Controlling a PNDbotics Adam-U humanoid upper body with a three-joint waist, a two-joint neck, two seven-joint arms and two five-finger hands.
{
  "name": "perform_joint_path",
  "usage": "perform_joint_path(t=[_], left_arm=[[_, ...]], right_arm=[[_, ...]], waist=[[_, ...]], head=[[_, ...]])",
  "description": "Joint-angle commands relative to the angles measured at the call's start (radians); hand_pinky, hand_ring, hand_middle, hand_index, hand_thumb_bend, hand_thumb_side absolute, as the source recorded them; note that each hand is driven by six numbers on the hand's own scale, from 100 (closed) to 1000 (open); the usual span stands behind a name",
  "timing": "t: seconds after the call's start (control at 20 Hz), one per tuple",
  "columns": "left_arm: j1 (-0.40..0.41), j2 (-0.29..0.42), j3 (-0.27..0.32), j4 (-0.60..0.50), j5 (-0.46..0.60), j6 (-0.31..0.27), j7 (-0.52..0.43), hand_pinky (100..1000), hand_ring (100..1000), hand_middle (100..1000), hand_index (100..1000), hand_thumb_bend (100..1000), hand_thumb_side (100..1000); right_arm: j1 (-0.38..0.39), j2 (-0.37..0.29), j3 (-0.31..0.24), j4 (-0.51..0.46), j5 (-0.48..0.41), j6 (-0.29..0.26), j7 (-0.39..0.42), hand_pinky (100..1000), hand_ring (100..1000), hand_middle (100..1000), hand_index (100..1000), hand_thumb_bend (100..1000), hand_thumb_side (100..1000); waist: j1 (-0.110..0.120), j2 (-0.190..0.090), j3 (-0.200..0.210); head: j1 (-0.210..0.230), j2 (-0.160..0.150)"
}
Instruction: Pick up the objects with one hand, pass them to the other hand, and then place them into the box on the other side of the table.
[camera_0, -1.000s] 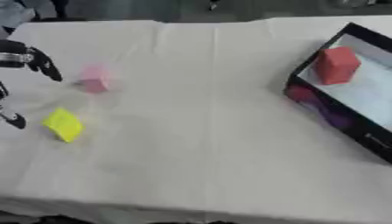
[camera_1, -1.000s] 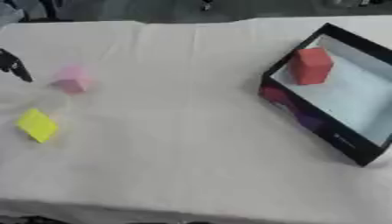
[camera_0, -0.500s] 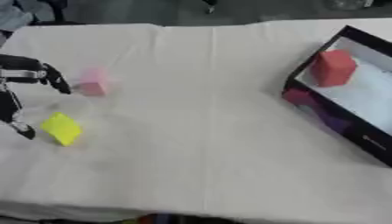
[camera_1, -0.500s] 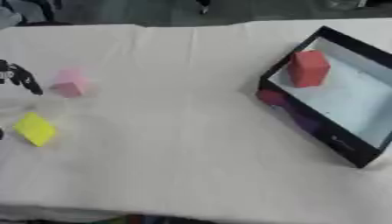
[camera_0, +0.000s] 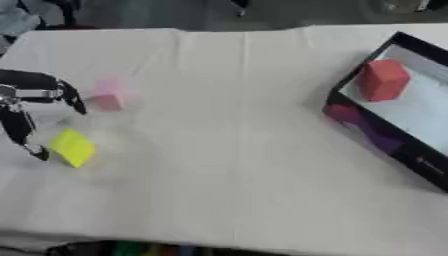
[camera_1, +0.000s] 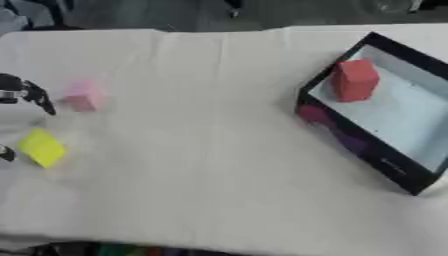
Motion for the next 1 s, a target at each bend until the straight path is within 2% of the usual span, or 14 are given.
perform_joint_path(t=[0.05, 0.55, 0.7, 0.85, 0.95, 1.0], left_arm=[[-0.021, 0.003, 0.017, 0.024, -0.045, -0.065, -0.008, 848, 834, 748, 814, 721, 100], [-0.025, -0.023, 0.030, 0.080, -0.116, -0.097, 0.060, 836, 827, 733, 788, 649, 100], [-0.023, -0.026, 0.031, 0.091, -0.115, -0.100, 0.077, 823, 809, 701, 768, 650, 100], [-0.023, -0.026, 0.028, 0.094, -0.107, -0.103, 0.073, 805, 775, 629, 716, 653, 100], [-0.023, -0.025, 0.028, 0.094, -0.105, -0.102, 0.066, 790, 753, 607, 698, 638, 100], [-0.023, -0.024, 0.029, 0.093, -0.104, -0.101, 0.064, 783, 743, 581, 661, 608, 100]], right_arm=[[-0.006, -0.026, -0.015, -0.015, 0.003, -0.001, -0.003, 969, 1000, 871, 996, 100, 687], [0.006, -0.020, -0.019, -0.012, 0.011, 0.001, -0.005, 969, 1000, 871, 995, 100, 694], [0.008, -0.021, -0.020, -0.011, 0.012, 0.001, -0.005, 969, 1000, 871, 995, 100, 693], [0.003, -0.019, -0.019, -0.008, 0.014, 0.002, -0.005, 969, 1000, 871, 996, 100, 694], [0.000, -0.018, -0.018, -0.006, 0.015, 0.003, -0.005, 970, 1000, 871, 996, 100, 699], [0.000, -0.018, -0.018, -0.005, 0.015, 0.003, -0.004, 970, 1000, 871, 996, 100, 693]], waist=[[-0.017, -0.003, -0.001], [-0.018, 0.002, -0.004], [-0.019, 0.002, -0.004], [-0.018, 0.002, -0.002], [-0.018, 0.001, -0.001], [-0.018, 0.001, -0.001]], head=[[0.006, -0.014], [0.014, -0.014], [0.015, -0.012], [0.017, -0.010], [0.017, -0.010], [0.017, -0.010]])
